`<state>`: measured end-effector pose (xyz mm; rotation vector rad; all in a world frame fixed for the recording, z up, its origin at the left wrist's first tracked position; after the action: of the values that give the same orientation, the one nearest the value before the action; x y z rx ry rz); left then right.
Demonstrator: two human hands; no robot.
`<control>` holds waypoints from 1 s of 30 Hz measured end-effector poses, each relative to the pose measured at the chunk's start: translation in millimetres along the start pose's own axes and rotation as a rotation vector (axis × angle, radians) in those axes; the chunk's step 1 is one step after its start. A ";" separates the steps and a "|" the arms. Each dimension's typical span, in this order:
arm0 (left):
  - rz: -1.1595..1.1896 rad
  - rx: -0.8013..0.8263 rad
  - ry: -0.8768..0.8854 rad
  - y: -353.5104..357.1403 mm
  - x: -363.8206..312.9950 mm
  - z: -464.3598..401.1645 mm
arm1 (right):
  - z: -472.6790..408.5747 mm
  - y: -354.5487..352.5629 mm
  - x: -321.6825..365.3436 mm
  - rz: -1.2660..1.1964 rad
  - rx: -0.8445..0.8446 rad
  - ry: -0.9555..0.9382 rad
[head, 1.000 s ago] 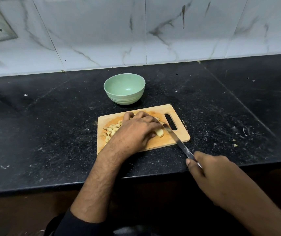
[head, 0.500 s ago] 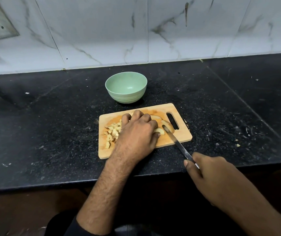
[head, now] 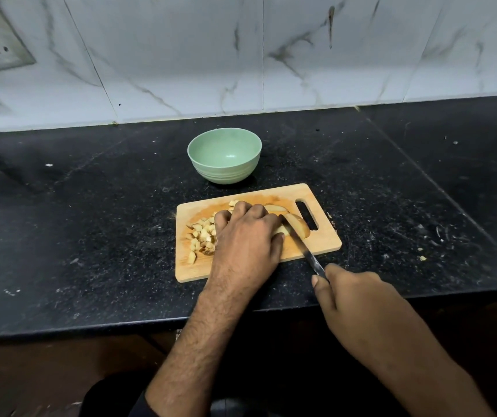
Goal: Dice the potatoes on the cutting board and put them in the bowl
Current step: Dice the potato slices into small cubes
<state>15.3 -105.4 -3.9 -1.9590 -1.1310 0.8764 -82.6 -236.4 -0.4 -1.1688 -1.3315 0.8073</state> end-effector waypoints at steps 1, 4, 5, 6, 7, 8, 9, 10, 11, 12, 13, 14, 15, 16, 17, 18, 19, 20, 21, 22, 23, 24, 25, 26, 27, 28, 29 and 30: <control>0.011 -0.003 -0.017 -0.1 0.1 -0.5 | 0.0 0.7 1.7 0.005 -0.003 -0.007; 0.023 -0.018 -0.052 0.3 0.3 -1.4 | 0.2 1.1 6.7 0.021 0.007 -0.028; 0.023 -0.020 -0.061 0.5 0.0 -1.1 | 0.8 1.3 8.2 0.024 0.017 -0.034; 0.023 -0.021 -0.068 0.8 -0.4 -0.8 | 1.1 1.1 9.5 0.026 0.027 -0.038; 0.025 -0.023 -0.071 1.1 -0.8 -0.5 | 0.8 1.6 10.6 0.030 0.038 -0.039; 0.029 -0.028 -0.070 1.3 -1.3 -0.3 | -0.8 2.0 11.0 0.034 0.044 -0.036; 0.036 -0.034 -0.069 1.1 -1.7 -0.4 | -3.3 2.9 11.0 0.040 0.048 -0.031; 0.042 -0.038 -0.068 0.9 -1.5 -0.4 | -7.3 4.0 11.2 0.046 0.050 -0.024; 0.045 -0.038 -0.068 0.7 -1.4 -0.8 | -11.7 5.7 11.2 0.052 0.053 -0.017; 0.047 -0.036 -0.072 1.0 -0.9 -0.9 | -16.2 8.3 11.1 0.058 0.058 -0.014; 0.050 -0.033 -0.079 1.2 -0.5 -0.9 | -20.0 10.7 11.4 0.068 0.064 -0.016; 0.053 -0.032 -0.089 1.4 0.2 -0.6 | -23.0 13.1 12.7 0.079 0.070 -0.022; 0.058 -0.038 -0.099 1.3 0.6 0.1 | -24.6 14.8 13.6 0.089 0.073 -0.031; 0.066 -0.047 -0.111 1.2 1.1 0.8 | -24.8 15.8 14.0 0.092 0.073 -0.039; 0.075 -0.059 -0.123 1.1 1.7 2.0 | -23.3 16.7 13.3 0.088 0.077 -0.043; 0.084 -0.072 -0.134 1.4 2.1 3.1 | -20.1 16.2 11.9 0.079 0.081 -0.043; 0.087 -0.083 -0.142 1.6 2.3 3.7 | -15.8 15.3 10.1 0.070 0.085 -0.042; 0.083 -0.090 -0.148 1.9 2.4 4.2 | -10.8 13.5 8.7 0.059 0.086 -0.042; 0.078 -0.096 -0.153 2.0 2.5 4.2 | -5.5 11.0 7.4 0.048 0.085 -0.041; 0.075 -0.099 -0.160 2.3 3.3 4.2 | -0.1 8.4 6.6 0.038 0.079 -0.041; 0.073 -0.102 -0.167 2.6 4.1 4.5 | 4.5 5.9 5.8 0.031 0.072 -0.039; 0.073 -0.103 -0.172 3.5 3.9 5.2 | 9.0 3.4 4.7 0.028 0.066 -0.033; 0.072 -0.103 -0.177 4.3 4.0 6.0 | 12.4 1.6 4.0 0.027 0.063 -0.029; 0.071 -0.105 -0.180 4.4 4.2 7.1 | 14.5 0.6 3.9 0.028 0.060 -0.026; 0.070 -0.105 -0.177 4.2 3.4 7.8 | 16.2 -0.5 2.9 0.029 0.058 -0.021; 0.070 -0.105 -0.175 3.6 3.0 8.5 | 17.3 -1.6 2.0 0.027 0.057 -0.017; 0.071 -0.103 -0.170 2.2 2.8 8.7 | 17.7 -2.9 0.8 0.028 0.055 -0.010; 0.072 -0.097 -0.166 1.0 3.4 9.3 | 18.1 -4.5 -0.7 0.031 0.055 0.000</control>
<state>9.5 -100.5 -10.3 -2.0465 -1.2234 1.0566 -101.1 -235.2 1.2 -1.1489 -1.2860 0.8614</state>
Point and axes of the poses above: each hand's wrist, its own z-axis away from the middle knuckle, its own y-axis out of the palm, x = y × z, the point moved 6 cm from there along -z, towards the middle knuckle, and after that the axes turned 13 degrees about -x, right-handed, at the moved point
